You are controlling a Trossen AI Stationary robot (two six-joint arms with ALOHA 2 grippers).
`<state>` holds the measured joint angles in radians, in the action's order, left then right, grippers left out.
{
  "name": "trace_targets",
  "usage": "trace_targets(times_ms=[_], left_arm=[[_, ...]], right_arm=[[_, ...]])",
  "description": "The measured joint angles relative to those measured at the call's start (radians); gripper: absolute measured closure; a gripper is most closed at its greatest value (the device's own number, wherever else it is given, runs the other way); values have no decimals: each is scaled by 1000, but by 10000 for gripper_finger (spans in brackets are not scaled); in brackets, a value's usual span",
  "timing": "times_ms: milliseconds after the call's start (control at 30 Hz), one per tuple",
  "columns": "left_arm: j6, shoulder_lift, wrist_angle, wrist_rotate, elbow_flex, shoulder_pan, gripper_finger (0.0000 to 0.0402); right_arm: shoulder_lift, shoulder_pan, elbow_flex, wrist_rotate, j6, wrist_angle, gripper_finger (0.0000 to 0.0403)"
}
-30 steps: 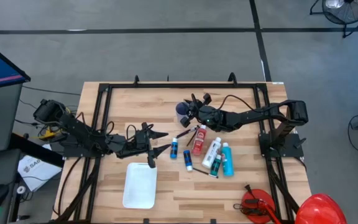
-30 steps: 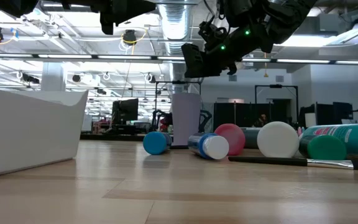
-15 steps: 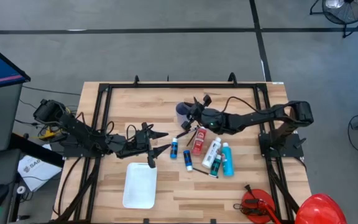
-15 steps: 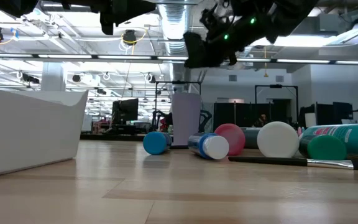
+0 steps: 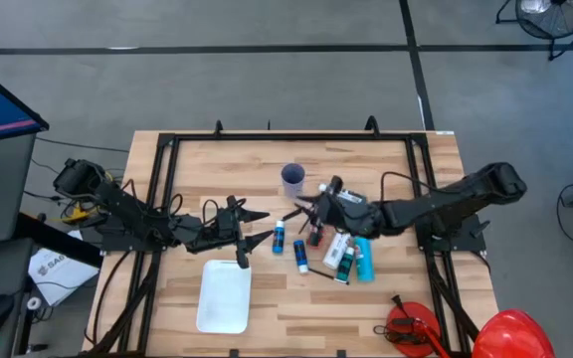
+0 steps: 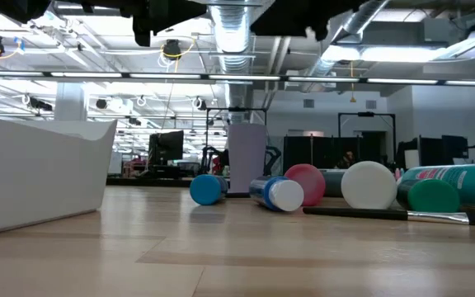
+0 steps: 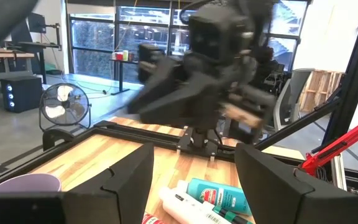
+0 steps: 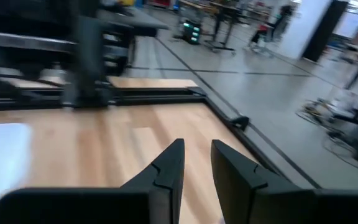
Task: Pick & Place Paint Supplies
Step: Put the black paint bottle into the white bin
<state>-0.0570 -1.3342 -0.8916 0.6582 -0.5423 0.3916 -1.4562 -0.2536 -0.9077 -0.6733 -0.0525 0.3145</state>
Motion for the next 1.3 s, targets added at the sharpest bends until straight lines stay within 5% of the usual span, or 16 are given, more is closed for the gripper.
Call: trace_targets(times_ms=[433,700,833,1133,1300], left_arm=[[-6,0,3,-6,0,4,183],[13,0,6,-107,0,3,183],[6,0,6,-107,0,3,183],[-10,0,11,-106,0,3,183],[-9,0,13,-106,0,3,183]], right_arm=[[12,-209,0,-2,88,-155,330],[12,-315,0,-4,145,-261,330],[12,-349,0,-10,272,-334,332],[37,-244,0,-123,734,-854,343],[37,-131,1,-115,745,-949,344]])
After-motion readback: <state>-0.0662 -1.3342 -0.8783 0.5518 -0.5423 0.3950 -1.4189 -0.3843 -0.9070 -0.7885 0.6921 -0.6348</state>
